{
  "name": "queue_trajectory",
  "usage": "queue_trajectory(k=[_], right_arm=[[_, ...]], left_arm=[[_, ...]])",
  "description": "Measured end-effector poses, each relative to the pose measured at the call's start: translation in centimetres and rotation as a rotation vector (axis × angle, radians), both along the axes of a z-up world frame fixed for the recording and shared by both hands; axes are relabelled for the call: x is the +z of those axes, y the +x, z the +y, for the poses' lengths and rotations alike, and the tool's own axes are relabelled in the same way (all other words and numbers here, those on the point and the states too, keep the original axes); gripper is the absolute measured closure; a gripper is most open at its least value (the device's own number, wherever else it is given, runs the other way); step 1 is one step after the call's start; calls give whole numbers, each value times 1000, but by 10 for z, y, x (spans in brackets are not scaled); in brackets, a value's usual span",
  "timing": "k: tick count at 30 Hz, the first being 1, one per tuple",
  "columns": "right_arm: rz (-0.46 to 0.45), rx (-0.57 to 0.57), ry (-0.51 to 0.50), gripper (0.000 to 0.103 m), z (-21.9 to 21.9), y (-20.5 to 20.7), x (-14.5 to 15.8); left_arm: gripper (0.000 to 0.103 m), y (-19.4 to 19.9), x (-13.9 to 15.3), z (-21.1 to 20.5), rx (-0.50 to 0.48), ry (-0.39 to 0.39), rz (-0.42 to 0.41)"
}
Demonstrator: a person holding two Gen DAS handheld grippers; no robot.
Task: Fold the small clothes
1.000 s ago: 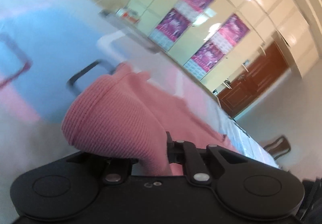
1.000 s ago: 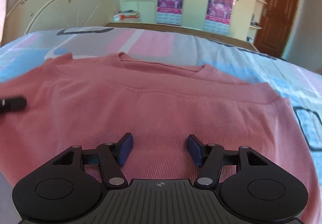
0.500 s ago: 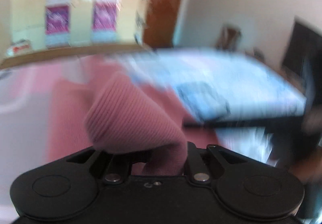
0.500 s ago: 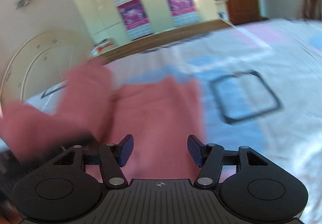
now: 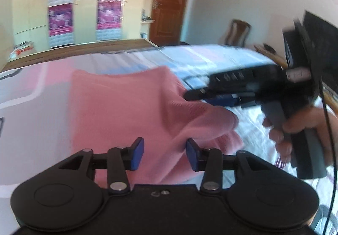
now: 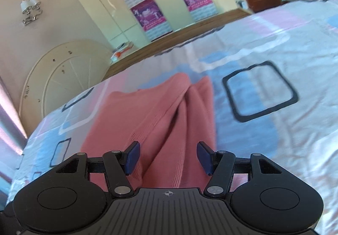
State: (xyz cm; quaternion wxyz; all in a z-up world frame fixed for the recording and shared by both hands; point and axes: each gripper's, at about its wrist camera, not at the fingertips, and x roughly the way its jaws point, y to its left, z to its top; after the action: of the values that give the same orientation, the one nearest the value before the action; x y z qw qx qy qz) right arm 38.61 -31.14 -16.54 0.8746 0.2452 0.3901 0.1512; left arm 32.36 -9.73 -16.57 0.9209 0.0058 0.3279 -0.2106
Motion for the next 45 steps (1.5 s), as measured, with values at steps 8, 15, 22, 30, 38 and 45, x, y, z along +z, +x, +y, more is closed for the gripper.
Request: queue_trajectory(k=[8, 15, 22, 30, 38, 45], right_arm=[[72, 14, 111, 25, -3, 17, -8], [74, -8, 32, 37, 0, 22, -15], [96, 17, 16, 69, 8, 29, -26], [111, 46, 23, 90, 11, 43, -33], [-88, 83, -215, 92, 15, 26, 17], [92, 74, -260, 91, -3, 28, -26]], left_arm=[[57, 10, -6, -12, -11, -45, 39], [58, 15, -4, 0, 50, -74, 30], [57, 32, 3, 46, 205, -49, 1], [56, 41, -6, 57, 252, -35, 20], [54, 55, -4, 41, 227, -66, 1], [45, 55, -26, 17, 188, 39, -4]])
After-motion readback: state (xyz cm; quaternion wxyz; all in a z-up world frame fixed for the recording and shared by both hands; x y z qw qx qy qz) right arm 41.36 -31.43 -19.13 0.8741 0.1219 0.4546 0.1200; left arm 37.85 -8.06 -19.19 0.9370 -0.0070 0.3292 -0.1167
